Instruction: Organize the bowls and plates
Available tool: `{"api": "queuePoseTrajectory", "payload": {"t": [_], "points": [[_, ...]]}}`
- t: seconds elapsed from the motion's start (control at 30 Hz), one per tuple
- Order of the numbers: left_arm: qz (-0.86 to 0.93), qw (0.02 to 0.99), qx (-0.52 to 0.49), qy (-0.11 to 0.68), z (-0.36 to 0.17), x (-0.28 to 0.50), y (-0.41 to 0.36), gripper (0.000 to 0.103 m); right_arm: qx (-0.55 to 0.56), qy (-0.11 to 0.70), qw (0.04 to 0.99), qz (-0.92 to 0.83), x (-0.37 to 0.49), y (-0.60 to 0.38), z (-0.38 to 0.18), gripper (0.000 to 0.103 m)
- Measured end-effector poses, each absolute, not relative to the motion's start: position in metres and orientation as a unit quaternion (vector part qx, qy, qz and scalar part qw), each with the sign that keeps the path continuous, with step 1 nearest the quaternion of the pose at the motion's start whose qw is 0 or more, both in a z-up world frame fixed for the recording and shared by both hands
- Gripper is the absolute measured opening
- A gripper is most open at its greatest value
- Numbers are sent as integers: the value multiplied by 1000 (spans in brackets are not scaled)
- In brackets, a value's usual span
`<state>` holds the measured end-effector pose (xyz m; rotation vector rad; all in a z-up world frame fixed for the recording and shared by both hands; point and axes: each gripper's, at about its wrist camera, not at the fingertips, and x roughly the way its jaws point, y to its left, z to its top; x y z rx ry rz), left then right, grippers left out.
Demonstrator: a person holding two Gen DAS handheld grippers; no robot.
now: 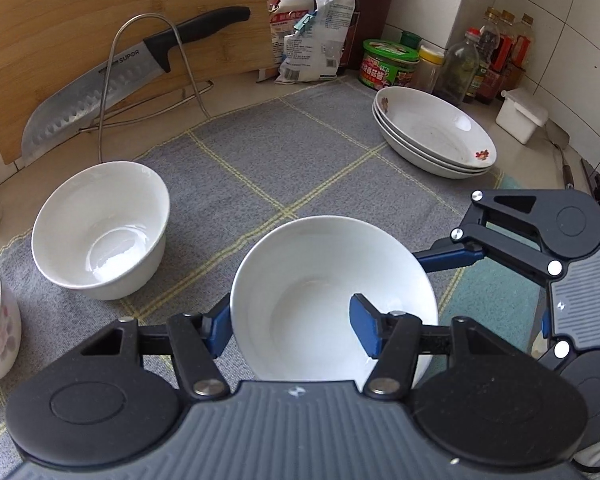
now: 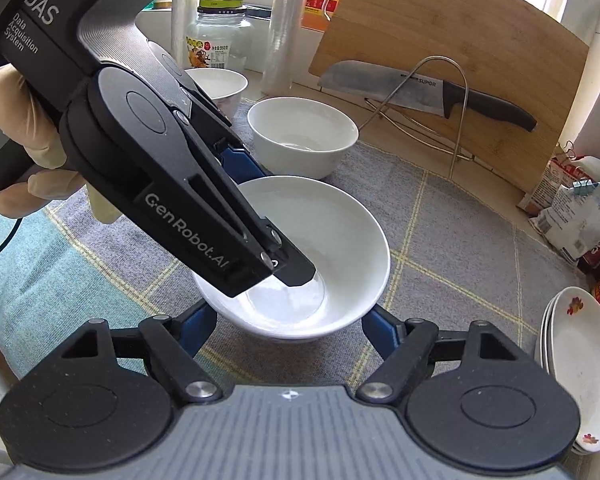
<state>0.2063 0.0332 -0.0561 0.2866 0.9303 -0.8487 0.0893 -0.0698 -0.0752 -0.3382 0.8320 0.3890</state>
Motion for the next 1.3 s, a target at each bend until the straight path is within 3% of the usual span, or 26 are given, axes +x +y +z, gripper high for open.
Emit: {"api": "queuePoseTrajectory", "payload": {"t": [0.67, 0.73, 0.83, 0.87, 1.3], "points": [[-390, 797, 129, 443, -67, 208, 19, 60, -145, 417, 877, 186, 94, -83, -85, 83], [-392, 797, 127, 442, -69, 207, 19, 68, -141, 418, 878, 188, 96, -84, -86, 84], [-389, 807, 131, 425, -66, 203, 18, 89, -132, 408, 882, 193, 95, -86, -82, 98], [-389, 811, 133, 417, -64, 201, 18, 91, -132, 399, 886, 194, 93, -87, -80, 103], [-329, 862, 117, 367, -44, 185, 43, 94, -133, 392, 891, 189, 85, -94, -66, 103]]}}
